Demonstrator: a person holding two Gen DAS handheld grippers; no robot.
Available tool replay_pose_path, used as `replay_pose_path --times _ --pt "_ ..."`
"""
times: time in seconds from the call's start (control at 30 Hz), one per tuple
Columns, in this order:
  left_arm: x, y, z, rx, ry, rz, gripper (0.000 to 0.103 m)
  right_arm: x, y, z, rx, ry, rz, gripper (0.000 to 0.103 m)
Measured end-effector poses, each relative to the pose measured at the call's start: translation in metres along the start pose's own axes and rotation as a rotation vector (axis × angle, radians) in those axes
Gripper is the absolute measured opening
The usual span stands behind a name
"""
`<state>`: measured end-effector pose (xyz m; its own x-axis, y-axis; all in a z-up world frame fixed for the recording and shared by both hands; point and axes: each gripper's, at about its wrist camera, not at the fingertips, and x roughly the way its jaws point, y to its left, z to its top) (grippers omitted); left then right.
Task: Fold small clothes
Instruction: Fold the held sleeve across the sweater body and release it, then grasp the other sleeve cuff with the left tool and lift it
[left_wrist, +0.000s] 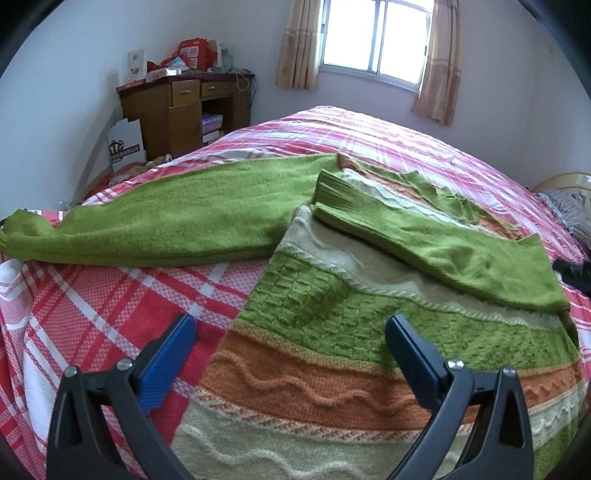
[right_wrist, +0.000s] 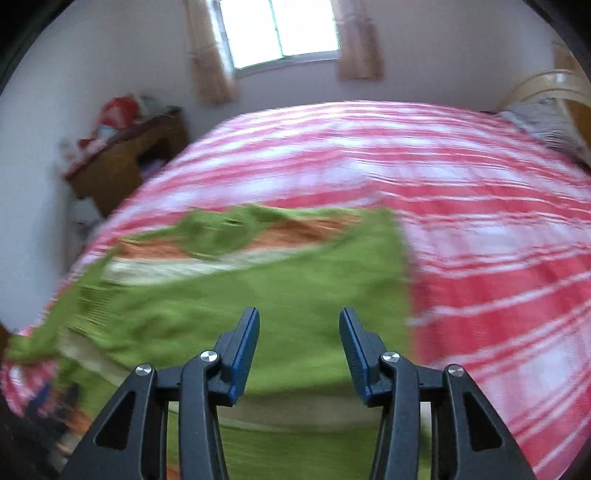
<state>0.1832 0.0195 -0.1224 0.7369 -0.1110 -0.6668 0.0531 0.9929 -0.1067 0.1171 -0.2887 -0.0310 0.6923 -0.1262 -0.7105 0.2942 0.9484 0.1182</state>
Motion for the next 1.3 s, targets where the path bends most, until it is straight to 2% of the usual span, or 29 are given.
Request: replay_pose_path --times 0.1,0.2,0.33,0.47,0.57,0.67,0.83,0.87,0.97,1.03,1.13,1.23,1.3 --pt "0.001 -0.002 0.000 0.008 0.006 0.011 0.103 0.016 -0.033 -0.016 0.017 0.078 -0.023 0.045" --pt "0.004 -0.005 0.001 0.025 0.017 0.036 0.103 0.014 -0.041 -0.020 0.000 0.039 -0.033 0.045" --pt "0.005 -0.006 0.001 0.034 0.030 0.051 0.103 0.018 -0.042 -0.022 0.033 0.045 -0.111 0.047" --pt "0.003 -0.003 0.005 0.046 0.068 0.044 0.103 0.015 -0.062 -0.026 0.140 0.030 -0.025 0.048" --pt "-0.013 0.012 0.004 0.031 0.060 0.085 0.103 0.012 -0.066 -0.028 0.174 0.013 -0.001 0.048" --pt "-0.032 0.046 0.012 -0.048 0.016 0.133 0.103 0.012 -0.064 -0.028 0.175 0.013 -0.004 0.048" --pt "-0.055 0.151 0.041 -0.343 -0.075 0.243 0.103 0.013 -0.062 -0.028 0.164 0.018 -0.013 0.048" --pt "-0.055 0.177 0.048 -0.409 -0.077 0.287 0.103 0.013 -0.062 -0.028 0.164 0.018 -0.013 0.048" --pt "-0.050 0.231 0.059 -0.522 -0.052 0.411 0.096 0.013 -0.063 -0.029 0.166 0.017 -0.011 0.048" --pt "-0.044 0.260 0.058 -0.598 -0.035 0.433 0.089 0.014 -0.063 -0.028 0.165 0.018 -0.012 0.048" --pt "-0.028 0.289 0.054 -0.673 -0.003 0.449 0.081 0.014 -0.063 -0.029 0.163 0.020 -0.015 0.048" --pt "-0.010 0.303 0.050 -0.705 0.041 0.465 0.077 0.014 -0.063 -0.028 0.162 0.020 -0.016 0.048" --pt "-0.007 0.304 0.049 -0.689 0.031 0.498 0.076 0.014 -0.062 -0.028 0.162 0.021 -0.017 0.048"
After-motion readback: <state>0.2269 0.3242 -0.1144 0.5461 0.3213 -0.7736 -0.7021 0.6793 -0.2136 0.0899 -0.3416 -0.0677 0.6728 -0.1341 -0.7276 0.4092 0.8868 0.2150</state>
